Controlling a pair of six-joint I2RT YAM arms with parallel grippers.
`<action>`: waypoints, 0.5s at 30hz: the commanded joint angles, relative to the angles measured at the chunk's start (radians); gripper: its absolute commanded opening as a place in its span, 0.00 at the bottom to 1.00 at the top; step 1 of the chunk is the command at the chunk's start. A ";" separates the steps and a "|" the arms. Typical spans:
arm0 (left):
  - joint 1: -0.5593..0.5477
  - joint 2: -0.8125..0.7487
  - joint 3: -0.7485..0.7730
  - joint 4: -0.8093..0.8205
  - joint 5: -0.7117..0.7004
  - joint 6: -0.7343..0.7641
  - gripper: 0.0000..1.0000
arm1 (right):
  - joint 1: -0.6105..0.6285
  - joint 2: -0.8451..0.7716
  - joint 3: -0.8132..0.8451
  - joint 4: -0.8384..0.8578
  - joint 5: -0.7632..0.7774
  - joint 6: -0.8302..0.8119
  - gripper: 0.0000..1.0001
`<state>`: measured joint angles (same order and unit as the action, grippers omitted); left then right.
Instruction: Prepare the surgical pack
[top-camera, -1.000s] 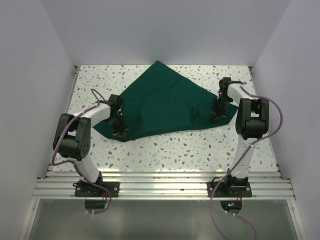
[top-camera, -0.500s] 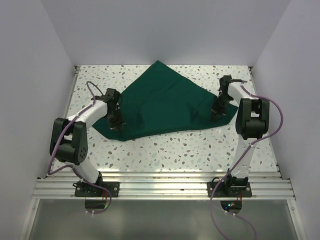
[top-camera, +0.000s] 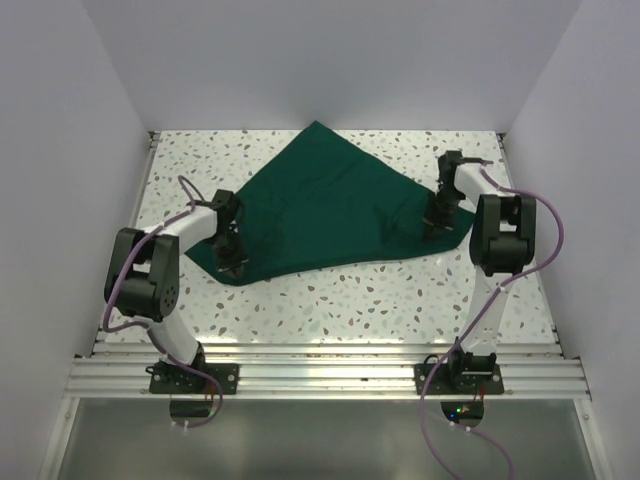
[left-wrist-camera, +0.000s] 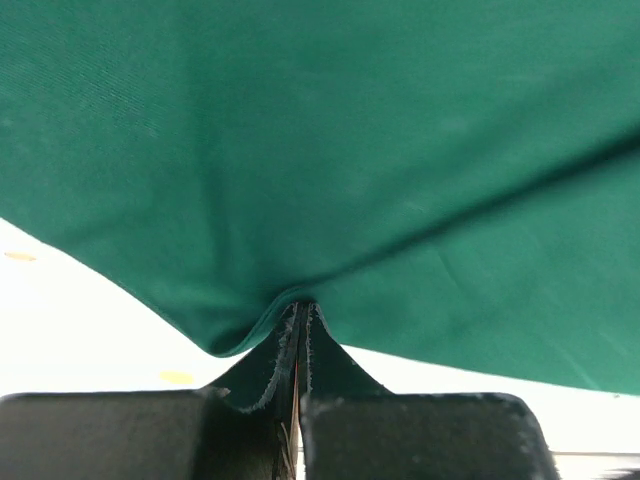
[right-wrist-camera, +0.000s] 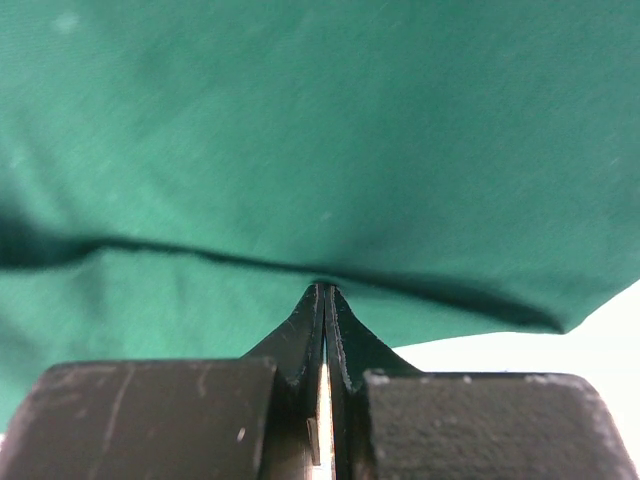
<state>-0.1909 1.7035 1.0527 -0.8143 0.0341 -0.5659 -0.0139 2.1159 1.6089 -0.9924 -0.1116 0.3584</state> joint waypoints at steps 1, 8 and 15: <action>0.036 0.059 -0.034 0.046 -0.031 0.044 0.00 | -0.006 0.029 0.057 -0.031 0.069 0.000 0.00; 0.038 0.022 0.170 0.007 -0.082 0.058 0.03 | -0.081 -0.077 0.132 0.008 0.109 0.066 0.15; 0.041 -0.010 0.253 -0.025 -0.140 0.084 0.32 | -0.144 -0.062 0.143 0.083 0.257 0.142 0.64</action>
<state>-0.1635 1.7329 1.2675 -0.8242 -0.0483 -0.5072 -0.1490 2.0830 1.7317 -0.9508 0.0582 0.4511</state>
